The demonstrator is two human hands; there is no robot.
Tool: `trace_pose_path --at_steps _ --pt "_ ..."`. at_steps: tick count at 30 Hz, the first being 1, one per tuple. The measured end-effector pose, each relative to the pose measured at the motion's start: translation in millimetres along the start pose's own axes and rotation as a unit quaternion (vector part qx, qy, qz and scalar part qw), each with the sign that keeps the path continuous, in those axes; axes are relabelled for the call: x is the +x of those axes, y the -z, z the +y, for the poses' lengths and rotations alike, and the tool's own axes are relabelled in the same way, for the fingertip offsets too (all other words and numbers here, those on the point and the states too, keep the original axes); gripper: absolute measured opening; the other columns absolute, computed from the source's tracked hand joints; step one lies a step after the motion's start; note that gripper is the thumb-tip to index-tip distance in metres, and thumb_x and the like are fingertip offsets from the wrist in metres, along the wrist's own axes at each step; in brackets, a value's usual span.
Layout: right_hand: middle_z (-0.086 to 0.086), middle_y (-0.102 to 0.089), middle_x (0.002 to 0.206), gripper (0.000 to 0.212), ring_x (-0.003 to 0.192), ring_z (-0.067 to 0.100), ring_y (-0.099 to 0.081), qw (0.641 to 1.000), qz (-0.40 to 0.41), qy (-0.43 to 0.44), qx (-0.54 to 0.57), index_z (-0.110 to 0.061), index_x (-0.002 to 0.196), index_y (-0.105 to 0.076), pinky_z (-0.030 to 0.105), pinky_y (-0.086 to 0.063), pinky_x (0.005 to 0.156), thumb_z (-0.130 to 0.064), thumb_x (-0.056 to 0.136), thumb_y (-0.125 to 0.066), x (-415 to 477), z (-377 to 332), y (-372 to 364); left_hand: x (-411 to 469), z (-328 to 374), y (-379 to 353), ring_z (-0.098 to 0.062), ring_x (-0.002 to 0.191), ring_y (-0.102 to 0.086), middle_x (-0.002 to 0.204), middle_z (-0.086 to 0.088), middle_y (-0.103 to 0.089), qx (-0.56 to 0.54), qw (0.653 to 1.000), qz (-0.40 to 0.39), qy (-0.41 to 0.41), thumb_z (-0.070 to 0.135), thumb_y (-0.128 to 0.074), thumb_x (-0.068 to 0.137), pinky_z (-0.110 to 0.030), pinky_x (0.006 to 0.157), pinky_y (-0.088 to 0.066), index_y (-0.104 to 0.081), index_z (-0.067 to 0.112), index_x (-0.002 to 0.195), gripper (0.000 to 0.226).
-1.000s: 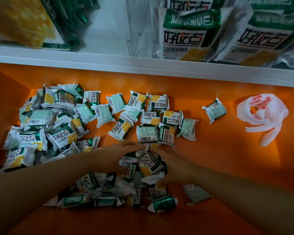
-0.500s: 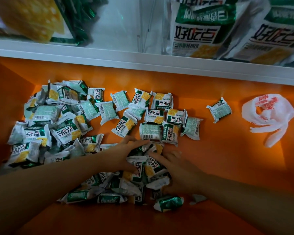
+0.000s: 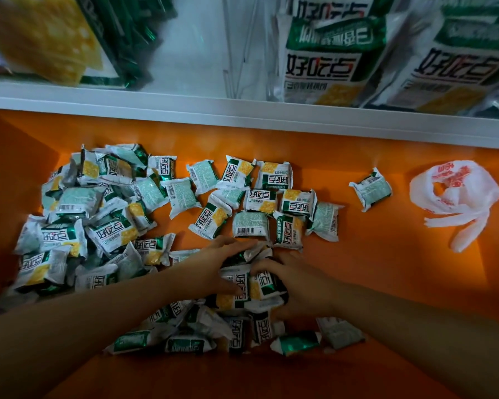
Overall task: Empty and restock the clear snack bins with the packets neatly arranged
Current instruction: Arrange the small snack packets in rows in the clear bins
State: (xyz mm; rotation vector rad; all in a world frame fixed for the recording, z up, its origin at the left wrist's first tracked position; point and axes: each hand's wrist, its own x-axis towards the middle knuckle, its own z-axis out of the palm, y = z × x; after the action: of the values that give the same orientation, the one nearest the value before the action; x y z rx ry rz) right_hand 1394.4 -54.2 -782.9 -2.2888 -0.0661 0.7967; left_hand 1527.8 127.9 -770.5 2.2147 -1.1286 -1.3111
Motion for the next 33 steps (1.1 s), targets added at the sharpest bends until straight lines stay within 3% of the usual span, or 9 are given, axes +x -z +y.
trace_pose_path --at_steps 3,7,12,15,18,22,26,30,33 --pt "0.000 -0.036 0.131 0.072 0.121 0.022 -0.032 0.999 0.046 -0.011 0.000 -0.049 0.127 -0.030 0.041 -0.038 0.097 -0.045 0.073 -0.076 -6.8 -1.9 0.1 1.0 5.3 1.6 -0.014 0.129 -0.038 0.147 0.010 -0.024 -0.034 0.999 0.015 -0.015 0.034 -0.077 0.078 -0.028 0.098 -0.043 -0.009 0.069 0.128 0.092" --pt "-0.003 -0.035 0.127 0.068 0.121 0.020 -0.029 0.996 0.089 -0.005 -0.002 -0.047 0.126 -0.034 0.037 -0.035 0.098 -0.041 0.074 -0.077 -18.2 -3.0 9.2 2.6 17.4 4.3 0.005 0.094 -0.049 0.136 0.012 -0.032 -0.062 0.996 0.043 -0.050 0.027 -0.077 0.080 -0.008 0.068 -0.043 -0.014 0.065 0.133 0.091" --pt "-0.001 -0.035 0.131 0.068 0.123 0.020 -0.026 0.990 0.141 -0.002 -0.023 -0.042 0.125 -0.039 0.033 -0.032 0.093 -0.038 0.070 -0.079 -44.1 -13.1 36.2 -1.9 47.5 16.6 -0.005 0.122 -0.040 0.140 0.013 -0.031 -0.059 0.990 0.086 -0.091 0.027 -0.078 0.078 -0.021 0.098 -0.041 -0.014 0.068 0.131 0.092" --pt "-0.004 -0.037 0.132 0.064 0.129 0.013 -0.020 0.985 0.166 -0.007 -0.056 -0.040 0.127 -0.040 0.029 -0.035 0.093 -0.035 0.074 -0.076 -69.0 -26.2 57.8 -8.3 74.2 28.3 0.003 0.119 -0.037 0.137 0.016 -0.033 -0.045 0.985 0.119 -0.119 0.022 -0.077 0.079 -0.005 0.092 -0.033 -0.016 0.068 0.129 0.091" --pt "-0.008 -0.038 0.131 0.064 0.124 0.010 -0.023 0.980 0.188 -0.006 -0.073 -0.044 0.126 -0.037 0.033 -0.036 0.099 -0.038 0.075 -0.075 -94.5 -40.6 74.9 -23.6 105.1 39.2 0.003 0.122 -0.036 0.138 0.017 -0.032 -0.023 0.979 0.150 -0.135 0.025 -0.077 0.079 -0.008 0.096 -0.029 -0.016 0.071 0.125 0.089" --pt "-0.014 -0.033 0.111 0.064 0.112 0.008 -0.027 0.970 0.228 0.009 -0.085 -0.044 0.127 -0.038 0.028 -0.035 0.091 -0.035 0.075 -0.074 -141.8 -65.6 99.5 -58.6 150.3 51.1 0.006 0.125 -0.035 0.136 0.021 -0.032 -0.012 0.968 0.184 -0.170 0.033 -0.077 0.078 -0.002 0.097 -0.024 -0.020 0.066 0.130 0.084" --pt "-0.009 -0.039 0.122 0.065 0.112 0.009 -0.027 0.954 0.278 0.033 -0.107 -0.045 0.126 -0.038 0.030 -0.035 0.094 -0.038 0.073 -0.076 -200.2 -92.4 124.7 -96.7 206.4 65.7 0.007 0.122 -0.035 0.136 0.017 -0.036 0.034 0.946 0.235 -0.219 0.029 -0.077 0.078 0.003 0.095 -0.023 -0.024 0.057 0.135 0.083" --pt "-0.012 -0.033 0.120 0.066 0.116 0.005 -0.024 0.935 0.335 0.043 -0.112 -0.059 0.114 -0.028 0.024 -0.030 0.089 -0.039 0.074 -0.076 -258.8 -115.8 152.0 -124.2 266.8 81.6 0.017 0.114 -0.028 0.126 0.031 -0.031 0.092 0.921 0.274 -0.261 0.030 -0.075 0.080 0.009 0.089 -0.018 -0.017 0.063 0.130 0.084" --pt "-0.003 -0.041 0.114 0.065 0.113 0.013 -0.031 0.911 0.394 0.046 -0.113 -0.062 0.106 -0.029 0.025 -0.031 0.082 -0.036 0.071 -0.077 -295.8 -124.0 170.5 -132.3 310.4 93.1 0.012 0.115 -0.032 0.130 0.020 -0.035 0.119 0.899 0.306 -0.288 0.032 -0.075 0.079 0.005 0.092 -0.021 -0.015 0.066 0.128 0.085"
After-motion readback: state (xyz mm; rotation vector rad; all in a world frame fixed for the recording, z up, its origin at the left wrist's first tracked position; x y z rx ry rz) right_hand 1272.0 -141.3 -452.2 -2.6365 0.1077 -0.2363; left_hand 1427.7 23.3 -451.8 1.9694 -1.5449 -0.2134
